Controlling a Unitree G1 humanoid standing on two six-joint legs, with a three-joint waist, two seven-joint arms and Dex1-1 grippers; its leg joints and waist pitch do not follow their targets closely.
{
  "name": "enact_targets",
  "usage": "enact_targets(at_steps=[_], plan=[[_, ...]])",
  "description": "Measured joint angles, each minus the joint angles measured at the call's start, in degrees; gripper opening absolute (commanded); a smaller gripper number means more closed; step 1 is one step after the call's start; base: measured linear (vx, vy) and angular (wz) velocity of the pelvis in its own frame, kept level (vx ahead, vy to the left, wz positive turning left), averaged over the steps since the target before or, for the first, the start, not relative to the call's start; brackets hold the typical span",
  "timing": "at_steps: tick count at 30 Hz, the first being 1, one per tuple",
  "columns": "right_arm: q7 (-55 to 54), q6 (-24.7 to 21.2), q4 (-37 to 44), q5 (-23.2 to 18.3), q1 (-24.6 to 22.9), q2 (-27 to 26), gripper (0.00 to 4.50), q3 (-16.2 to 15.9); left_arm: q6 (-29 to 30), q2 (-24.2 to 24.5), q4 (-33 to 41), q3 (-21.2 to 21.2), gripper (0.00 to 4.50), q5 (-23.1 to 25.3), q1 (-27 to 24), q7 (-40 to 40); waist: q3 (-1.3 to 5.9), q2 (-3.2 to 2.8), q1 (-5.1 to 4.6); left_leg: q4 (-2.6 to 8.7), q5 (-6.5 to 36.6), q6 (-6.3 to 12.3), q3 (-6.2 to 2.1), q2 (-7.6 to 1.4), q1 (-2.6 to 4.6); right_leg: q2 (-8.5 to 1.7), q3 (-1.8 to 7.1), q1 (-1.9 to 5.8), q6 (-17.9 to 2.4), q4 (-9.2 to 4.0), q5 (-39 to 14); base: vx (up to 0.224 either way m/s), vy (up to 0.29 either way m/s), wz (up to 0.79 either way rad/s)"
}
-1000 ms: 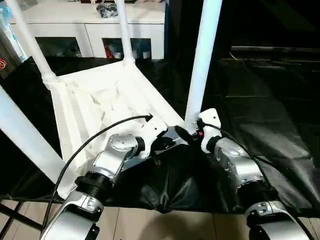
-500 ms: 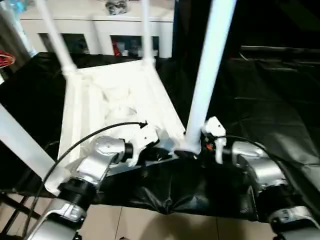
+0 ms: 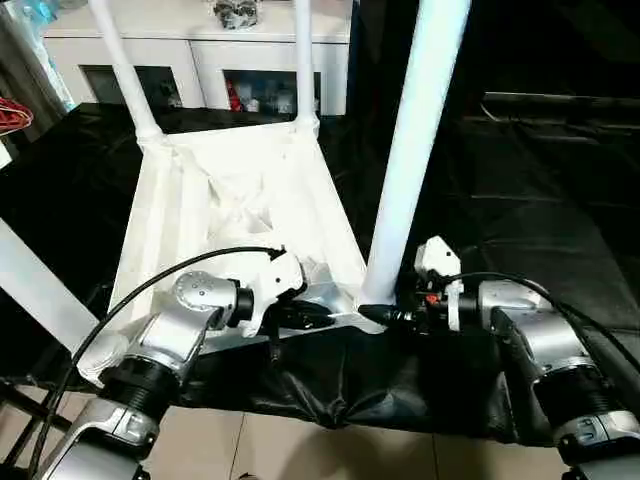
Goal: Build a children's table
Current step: Rotate leg to tighten
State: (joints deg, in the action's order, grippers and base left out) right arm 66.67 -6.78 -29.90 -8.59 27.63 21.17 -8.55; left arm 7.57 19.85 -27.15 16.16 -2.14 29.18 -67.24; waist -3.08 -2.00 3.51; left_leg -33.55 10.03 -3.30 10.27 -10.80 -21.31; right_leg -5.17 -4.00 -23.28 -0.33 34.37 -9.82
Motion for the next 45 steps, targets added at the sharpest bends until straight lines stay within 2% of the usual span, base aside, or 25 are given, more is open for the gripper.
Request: enact_targets(at_steps=[12,15,18,22,25,27,29,35,38,45], plan=[[-2.8,0.1,0.6,0.2,-1.0,-1.0,2.66,0.3,-0.1,-1.3,-0.2,0.0,0.0,0.5,-0.1,2.5,0.01,0.01,-0.01,-0.07,0.0,0.0,0.0,0.0,0.04,0.0,0.01,0.03,0.0,0.05,0.0,0.0,0.0,0.0],[-9.0,0.0,-0.3,0.7,-1.1,-3.7,2.66,1.7,0.7,-2.9,-1.0,-0.6,0.0,1.2,0.2,6.7,0.01,0.01,-0.33,-0.14,0.0,-0.01,0.0,0.0,0.18,0.0,0.03,0.13,-0.1,0.05,0.1,0.0,0.0,0.0],[-23.7,0.2,-3.5,2.3,-0.2,-9.8,2.66,5.3,2.6,-6.9,-4.9,-1.6,0.0,3.4,3.1,14.5,0.04,0.09,-1.29,-0.21,0.0,-0.03,0.0,0.01,0.27,0.0,0.04,0.17,0.2,0.02,-0.1,0.0,0.0,0.0],[-36.3,0.6,-5.4,4.1,1.2,-14.2,2.66,6.8,4.6,-11.0,-7.0,-1.8,0.0,5.1,4.8,21.4,0.12,-0.02,-1.96,-0.23,0.0,-0.02,-0.02,0.05,0.31,-0.01,0.06,0.21,0.2,-0.1,-0.1,0.0,0.0,0.0],[-40.5,0.6,-5.9,4.8,1.7,-15.7,2.66,7.1,5.1,-12.3,-7.1,-2.0,0.0,5.9,5.0,24.0,0.18,-0.1,-1.91,-0.2,0.0,-0.02,-0.03,0.04,0.3,-0.01,0.04,0.21,0.2,-0.13,-0.1,0.0,0.0,0.0],[-40.8,0.7,-6.0,4.8,1.8,-15.7,2.66,7.1,5.1,-12.6,-7.1,-2.0,0.0,6.0,5.1,24.4,0.23,-0.16,-1.87,-0.16,0.0,-0.01,-0.03,0.05,0.27,-0.01,0.05,0.22,0.2,-0.16,-0.1,0.0,0.0,0.0],[-40.9,1.3,-6.2,5.0,1.9,-15.8,3.22,7.3,5.1,-12.8,-7.1,-2.1,0.0,6.2,5.1,24.6,0.24,-0.18,-1.8,-0.08,0.0,-0.01,-0.03,0.06,0.27,-0.01,0.04,0.21,0.0,-0.2,0.0,0.0,0.0,0.0],[-37.4,1.4,-6.2,4.5,1.9,-15.2,3.62,7.6,4.7,-11.9,-6.8,-2.1,0.0,6.2,5.1,22.6,0.23,-0.17,-1.84,-0.02,0.0,-0.01,-0.03,0.04,0.23,0.0,0.0,0.17,-0.1,-0.21,0.1,0.0,0.0,0.0],[-31.1,1.2,-5.5,4.5,1.2,-12.6,3.9,5.5,4.0,-9.8,-3.8,-1.2,0.0,5.2,3.2,17.1,0.23,-0.18,-1.49,0.09,0.0,0.0,-0.03,0.03,0.15,0.0,0.0,0.13,-0.2,-0.23,0.1,0.0,0.0,0.0],[-16.7,2.5,-2.1,3.8,-0.6,-5.9,3.9,1.4,1.8,-5.3,-0.6,-0.1,0.0,2.9,1.0,8.5,0.19,-0.24,-0.28,0.07,0.0,0.06,-0.01,0.03,0.02,0.0,-0.01,0.1,-0.1,-0.3,0.1,0.0,0.0,0.0]])
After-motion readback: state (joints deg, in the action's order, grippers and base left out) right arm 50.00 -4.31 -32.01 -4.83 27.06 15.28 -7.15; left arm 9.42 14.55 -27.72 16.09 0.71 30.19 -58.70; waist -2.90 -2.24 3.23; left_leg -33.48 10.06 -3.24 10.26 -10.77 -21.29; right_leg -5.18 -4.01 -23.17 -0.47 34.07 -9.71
